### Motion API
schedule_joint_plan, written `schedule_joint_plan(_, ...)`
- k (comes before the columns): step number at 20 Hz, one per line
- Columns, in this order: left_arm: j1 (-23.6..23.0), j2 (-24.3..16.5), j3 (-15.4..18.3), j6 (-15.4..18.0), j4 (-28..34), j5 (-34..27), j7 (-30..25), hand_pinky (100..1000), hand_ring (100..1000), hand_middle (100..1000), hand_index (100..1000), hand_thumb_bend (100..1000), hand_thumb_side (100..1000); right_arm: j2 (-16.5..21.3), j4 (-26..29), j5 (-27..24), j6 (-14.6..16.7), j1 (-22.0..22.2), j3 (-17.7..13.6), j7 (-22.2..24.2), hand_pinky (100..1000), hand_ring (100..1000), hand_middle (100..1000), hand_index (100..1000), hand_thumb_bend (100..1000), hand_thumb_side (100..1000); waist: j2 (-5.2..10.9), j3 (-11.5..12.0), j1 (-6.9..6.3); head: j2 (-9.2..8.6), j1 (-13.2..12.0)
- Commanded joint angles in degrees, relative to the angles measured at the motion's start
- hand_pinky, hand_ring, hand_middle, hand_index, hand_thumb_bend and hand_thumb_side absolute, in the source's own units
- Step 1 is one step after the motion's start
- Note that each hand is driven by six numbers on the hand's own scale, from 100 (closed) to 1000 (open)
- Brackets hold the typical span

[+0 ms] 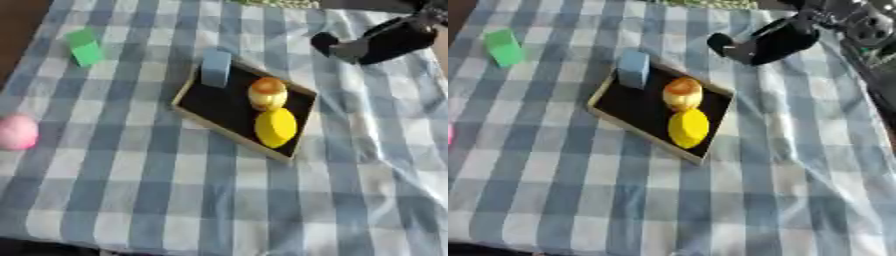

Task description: Pick up objects on the table and place them in the box.

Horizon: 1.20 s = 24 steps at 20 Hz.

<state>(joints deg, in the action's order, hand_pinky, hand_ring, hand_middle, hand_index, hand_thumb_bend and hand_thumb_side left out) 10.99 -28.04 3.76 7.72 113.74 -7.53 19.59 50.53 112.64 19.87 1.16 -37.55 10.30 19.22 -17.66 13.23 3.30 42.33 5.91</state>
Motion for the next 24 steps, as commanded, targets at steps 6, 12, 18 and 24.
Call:
schedule_joint_plan(6,1.33,-17.36,0.61,-0.62,0.86,15.3,-2.08,897,813,784,883,245,327,6.66,1.95,-8.02,0.99,5.55,-8.13,-12.94,823,867,751,808,100,149,0.86,0.02,-0.59,-0.19,0.26)
schedule_joint_plan(12,2.59,-27.79,-0.71,-6.56,0.86,24.5,-15.22,916,852,828,934,418,327,7.2,1.95,-6.19,-0.67,8.19,-11.39,-18.6,817,855,737,798,108,140,0.87,-0.09,-0.66,0.13,0.12)
schedule_joint_plan(18,3.19,-31.35,-1.05,-12.2,0.85,29.74,-31.06,934,872,848,940,583,276,6.59,1.95,-5.33,-3.56,9.12,-12.45,-21.19,814,851,725,789,100,150,0.76,-0.24,-0.75,0.1,-0.35)
schedule_joint_plan(24,2.1,-32.07,-0.45,-16.53,-3.33,35.19,-39.9,934,876,844,931,690,211,5.94,1.95,-5.03,-5.47,10.08,-13.09,-22.38,812,849,717,783,100,156,0.64,-0.22,-0.98,0.04,-0.81)
